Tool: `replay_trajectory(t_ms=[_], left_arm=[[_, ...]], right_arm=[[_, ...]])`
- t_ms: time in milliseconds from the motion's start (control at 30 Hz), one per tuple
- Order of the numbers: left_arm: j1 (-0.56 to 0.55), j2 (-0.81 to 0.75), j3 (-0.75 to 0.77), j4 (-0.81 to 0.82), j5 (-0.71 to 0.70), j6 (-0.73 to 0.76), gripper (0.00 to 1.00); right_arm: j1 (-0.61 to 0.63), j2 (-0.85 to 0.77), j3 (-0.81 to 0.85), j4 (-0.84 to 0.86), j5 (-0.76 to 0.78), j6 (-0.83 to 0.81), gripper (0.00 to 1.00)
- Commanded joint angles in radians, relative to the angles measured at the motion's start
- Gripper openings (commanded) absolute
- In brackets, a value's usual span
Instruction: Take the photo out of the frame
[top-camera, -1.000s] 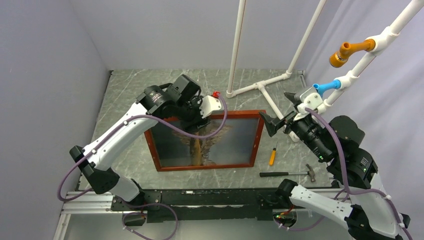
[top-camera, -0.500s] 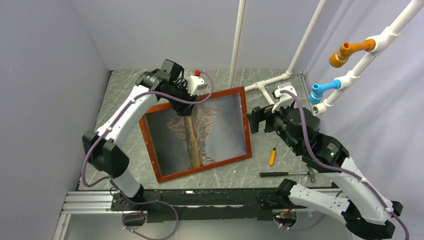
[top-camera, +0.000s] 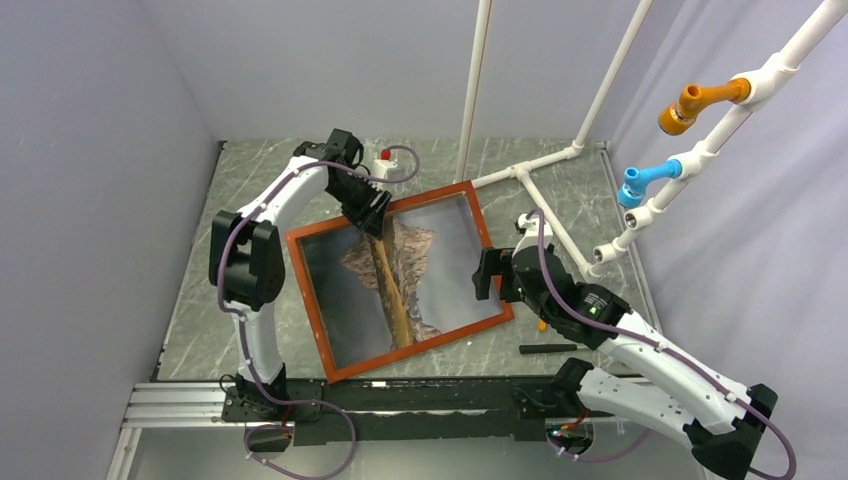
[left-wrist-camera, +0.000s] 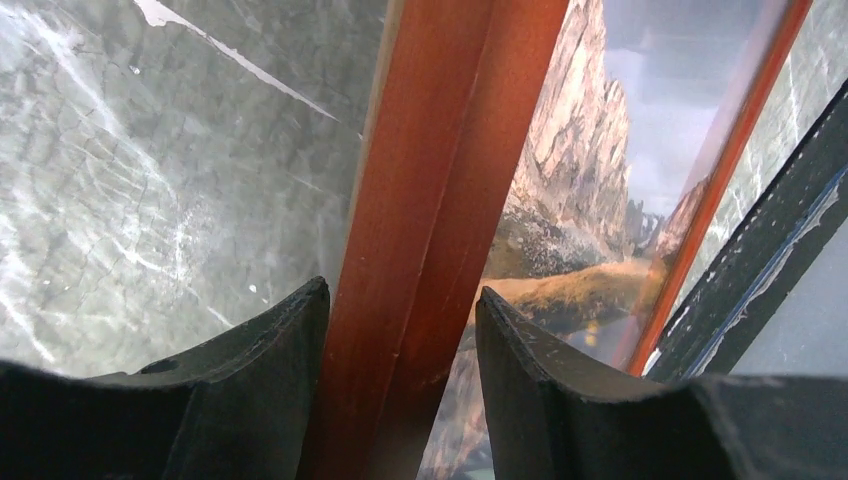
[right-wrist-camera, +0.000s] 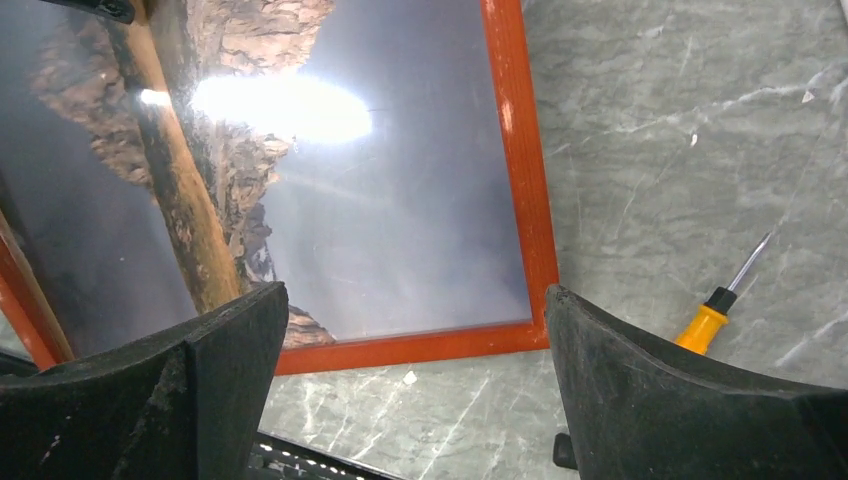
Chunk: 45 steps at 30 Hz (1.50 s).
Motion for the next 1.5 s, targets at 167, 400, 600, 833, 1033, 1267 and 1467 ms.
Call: replay_trajectory(t_ms=[167,400,600,833,1033,1267,1467], left_arm=[[0.018,0.141,0.048,0.136,0.172,-0.071,0.00],[0.017,0.222,0.081,0.171,0.193,-0.102,0.00],[0.008,0.260,0.073,0.206,0.206,-0.132,0.00],[0.007,0.183,0.049,0.274,0.099,-0.227,0.89],[0.005,0.040,0.035,0.306,-0.005,-0.282,1.00],[0.009,-0.168,0.038,0.232,-0.364,-0.321,0.99],[0.029,-0.438,-0.172,0.237,-0.480,-0.485,0.99]], right_arm=[[-0.008,-0.014,-0.059,0.121,-0.024,0.067,1.00],[-0.009,-0.031,-0.119,0.130,-0.034,0.104,1.00],[-0.009,-0.037,-0.128,0.120,-0.027,0.115,1.00],[-0.008,0.009,-0.109,0.062,-0.006,0.147,1.00],[-0.009,0.095,-0.069,0.028,-0.016,0.129,1.00],[-0.009,0.125,-0.065,0.063,-0.004,0.120,1.00],[-0.009,0.158,-0.026,0.042,-0.007,0.198,1.00]])
